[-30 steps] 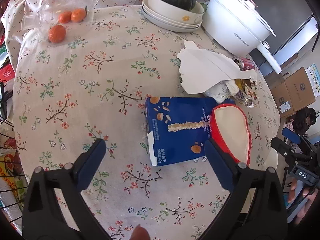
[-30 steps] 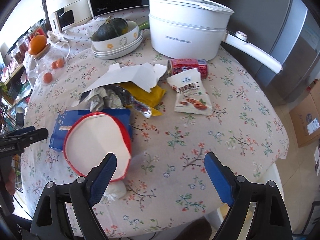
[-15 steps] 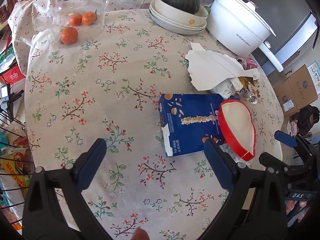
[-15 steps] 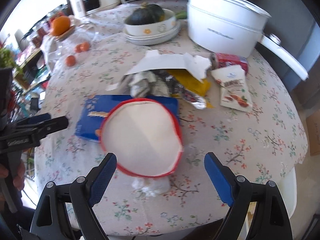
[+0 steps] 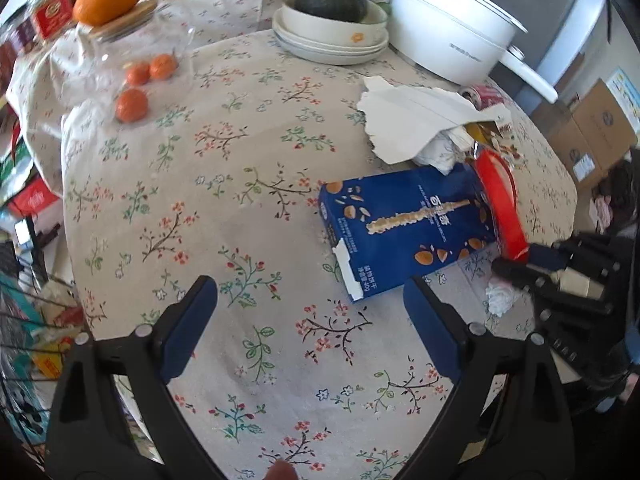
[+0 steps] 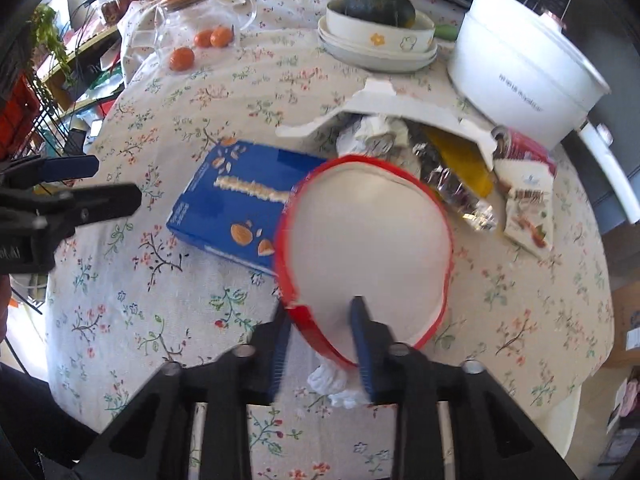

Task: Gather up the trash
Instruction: 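Grasp the red-rimmed plate rim with the right gripper while the left gripper grasps the blue biscuit box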

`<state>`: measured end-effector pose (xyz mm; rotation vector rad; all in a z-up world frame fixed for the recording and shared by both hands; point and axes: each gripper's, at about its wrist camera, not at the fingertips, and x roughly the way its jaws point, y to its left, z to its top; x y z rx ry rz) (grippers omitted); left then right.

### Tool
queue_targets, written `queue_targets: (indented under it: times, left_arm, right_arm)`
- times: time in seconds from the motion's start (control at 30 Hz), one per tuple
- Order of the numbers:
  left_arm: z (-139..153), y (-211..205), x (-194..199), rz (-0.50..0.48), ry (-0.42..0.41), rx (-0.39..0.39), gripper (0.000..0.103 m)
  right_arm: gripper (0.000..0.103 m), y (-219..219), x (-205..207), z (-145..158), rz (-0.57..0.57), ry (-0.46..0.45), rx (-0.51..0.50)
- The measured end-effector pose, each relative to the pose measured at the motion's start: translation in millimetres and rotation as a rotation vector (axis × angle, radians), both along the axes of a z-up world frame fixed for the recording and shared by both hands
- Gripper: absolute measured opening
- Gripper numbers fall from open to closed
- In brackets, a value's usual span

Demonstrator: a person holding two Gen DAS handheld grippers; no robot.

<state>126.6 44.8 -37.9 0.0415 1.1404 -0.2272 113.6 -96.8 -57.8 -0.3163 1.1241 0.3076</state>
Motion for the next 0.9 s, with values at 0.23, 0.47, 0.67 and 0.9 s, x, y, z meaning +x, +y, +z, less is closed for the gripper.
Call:
queue_targets:
  times: [0.23, 0.47, 0.67, 0.9]
  left_arm:
    - [-1, -52, 4, -0.311, -0.044, 0.088, 0.094]
    - [-29, -96, 26, -0.629, -0.005, 0.233, 0.094]
    - [-54, -115, 41, -0.795, 0.012, 0.355, 0.099]
    - [-56, -116, 69, -0.795, 0.034, 0.314, 0.102]
  right_arm:
    - [0.013, -32, -8, 38, -0.003, -0.091, 0.038]
    - [0.013, -78, -6, 53, -0.076, -0.109, 0.085]
    - [0.013, -110, -1, 49, -0.119, -0.086, 0.109]
    - [0.013, -134, 6, 40, -0.164, -0.053, 0.115]
